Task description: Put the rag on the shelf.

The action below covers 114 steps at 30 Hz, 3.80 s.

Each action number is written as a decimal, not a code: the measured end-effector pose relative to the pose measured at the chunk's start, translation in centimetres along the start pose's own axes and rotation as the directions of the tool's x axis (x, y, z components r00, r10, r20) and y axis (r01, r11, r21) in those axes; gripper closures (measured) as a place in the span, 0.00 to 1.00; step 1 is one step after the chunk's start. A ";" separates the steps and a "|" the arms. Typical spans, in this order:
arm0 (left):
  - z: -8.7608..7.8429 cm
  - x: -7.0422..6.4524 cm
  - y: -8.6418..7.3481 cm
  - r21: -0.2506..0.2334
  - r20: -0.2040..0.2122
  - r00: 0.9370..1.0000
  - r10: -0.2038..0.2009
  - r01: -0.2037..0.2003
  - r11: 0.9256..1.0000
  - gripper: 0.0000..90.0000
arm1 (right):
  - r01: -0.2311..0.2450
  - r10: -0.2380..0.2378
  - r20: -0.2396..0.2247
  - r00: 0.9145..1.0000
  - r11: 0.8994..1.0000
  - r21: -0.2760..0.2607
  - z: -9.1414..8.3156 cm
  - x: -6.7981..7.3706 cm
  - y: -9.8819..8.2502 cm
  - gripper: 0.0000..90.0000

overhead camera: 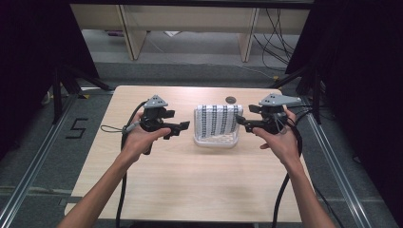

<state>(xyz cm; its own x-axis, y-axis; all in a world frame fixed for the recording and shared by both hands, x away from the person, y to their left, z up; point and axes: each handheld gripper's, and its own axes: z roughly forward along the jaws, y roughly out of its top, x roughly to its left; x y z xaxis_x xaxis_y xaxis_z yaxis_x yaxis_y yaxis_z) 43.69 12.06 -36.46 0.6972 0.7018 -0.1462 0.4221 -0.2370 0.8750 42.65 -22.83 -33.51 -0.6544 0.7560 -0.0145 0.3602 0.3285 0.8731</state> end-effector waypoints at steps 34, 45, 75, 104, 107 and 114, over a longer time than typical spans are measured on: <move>-1.5 -1.5 -5.1 0.013 0.035 0.999 0.015 -0.015 1.000 0.25 | -0.019 0.020 -0.026 0.999 1.000 0.005 -0.5 1.7 -4.9 0.29; -1.9 -2.1 -6.2 0.028 0.037 0.999 0.039 -0.041 0.999 0.23 | -0.027 0.027 -0.032 0.999 1.000 0.010 -0.2 2.0 -6.2 0.28; -2.9 -3.7 -9.5 0.063 0.036 0.995 0.093 -0.095 0.994 0.23 | 0.004 0.002 -0.090 0.996 0.998 0.069 -0.6 4.8 -9.5 0.26; -3.3 -4.3 -14.8 0.132 0.066 0.991 0.113 -0.121 0.984 0.21 | -0.030 0.044 -0.110 0.993 0.991 0.129 -1.2 5.8 -14.9 0.24; -3.6 -4.3 -15.4 0.158 0.064 0.988 0.140 -0.148 0.976 0.21 | -0.026 0.043 -0.122 0.992 0.990 0.139 -1.2 6.0 -15.4 0.23; -3.6 -4.8 -16.8 0.183 0.044 0.985 0.169 -0.175 0.967 0.21 | -0.010 0.029 -0.114 0.993 0.987 0.162 -1.4 6.8 -16.5 0.23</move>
<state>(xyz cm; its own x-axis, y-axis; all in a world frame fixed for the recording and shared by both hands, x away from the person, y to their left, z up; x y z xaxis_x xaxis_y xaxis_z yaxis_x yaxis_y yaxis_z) 31.16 15.09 -48.75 0.7833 0.6215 -0.0158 0.3926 -0.4747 0.7877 31.31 -23.92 -47.33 -0.7154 0.6956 0.0666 0.4699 0.4083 0.7826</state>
